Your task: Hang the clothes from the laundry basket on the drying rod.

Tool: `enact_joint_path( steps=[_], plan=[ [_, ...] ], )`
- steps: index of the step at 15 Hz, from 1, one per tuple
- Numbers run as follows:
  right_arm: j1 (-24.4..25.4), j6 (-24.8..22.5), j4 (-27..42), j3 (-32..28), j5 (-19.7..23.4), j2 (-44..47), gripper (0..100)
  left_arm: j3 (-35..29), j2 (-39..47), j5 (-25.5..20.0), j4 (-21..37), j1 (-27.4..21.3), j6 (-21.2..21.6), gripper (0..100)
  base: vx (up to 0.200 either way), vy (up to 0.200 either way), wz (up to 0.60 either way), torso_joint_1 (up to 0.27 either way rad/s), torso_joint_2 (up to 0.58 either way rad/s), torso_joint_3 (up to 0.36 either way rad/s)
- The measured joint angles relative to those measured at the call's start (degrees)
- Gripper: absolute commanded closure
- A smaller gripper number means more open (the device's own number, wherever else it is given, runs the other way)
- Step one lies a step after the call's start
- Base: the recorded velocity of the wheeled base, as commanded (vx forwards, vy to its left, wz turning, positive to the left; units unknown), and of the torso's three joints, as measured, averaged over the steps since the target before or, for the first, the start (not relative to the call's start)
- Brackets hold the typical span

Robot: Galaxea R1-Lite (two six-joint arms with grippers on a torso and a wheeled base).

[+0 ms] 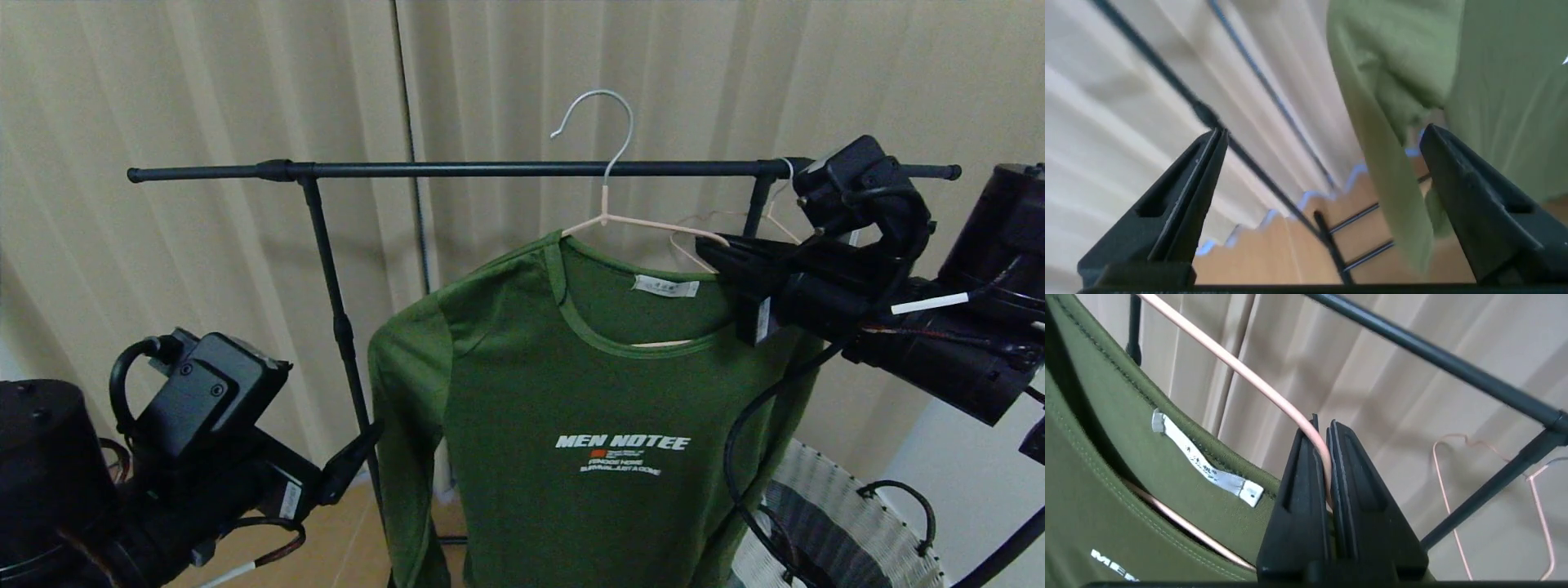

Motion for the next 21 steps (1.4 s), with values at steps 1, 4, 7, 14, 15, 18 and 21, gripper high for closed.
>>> enact_joint_path(
  steps=[1,4,7,14,15,18,21],
  plan=[
    [0.1,0.01,-0.02,0.06,0.0,-0.39,100,-0.38,0.46,-2.85,0.0,1.76,-0.2,0,0.0,0.0,0.0,0.0,0.0,0.0],
    [1.12,0.09,-0.13,0.48,0.0,-1.07,100,-1.44,1.84,-5.29,-0.02,4.71,-0.88,100,0.0,0.0,0.0,0.0,0.0,0.0],
    [1.95,0.09,-0.11,0.52,-0.02,-1.27,100,-2.36,2.86,-5.34,-0.05,5.03,-1.19,100,0.0,0.0,0.0,0.0,0.0,0.0],
    [0.33,-0.05,0.02,0.98,-0.65,-1.71,100,5.02,1.56,-5.34,-3.61,9.36,-5.83,100,0.0,0.0,0.0,0.0,0.0,0.0],
    [-0.17,-0.07,0.07,1.0,-0.68,-1.99,100,6.8,1.07,-5.34,-6.01,9.78,-8.07,100,0.0,0.0,0.0,0.0,0.0,0.0],
    [-1.44,-0.16,0.52,1.11,-0.79,-3.11,100,10.31,0.2,-7.09,-10.97,10.2,-11.28,100,0.0,0.0,0.0,0.0,0.0,0.0],
    [-2.16,-0.23,0.73,1.6,-0.95,-3.72,100,10.8,-1.77,-7.41,-10.92,10.14,-9.72,100,0.0,0.0,0.0,0.0,0.0,0.0]
  ],
)
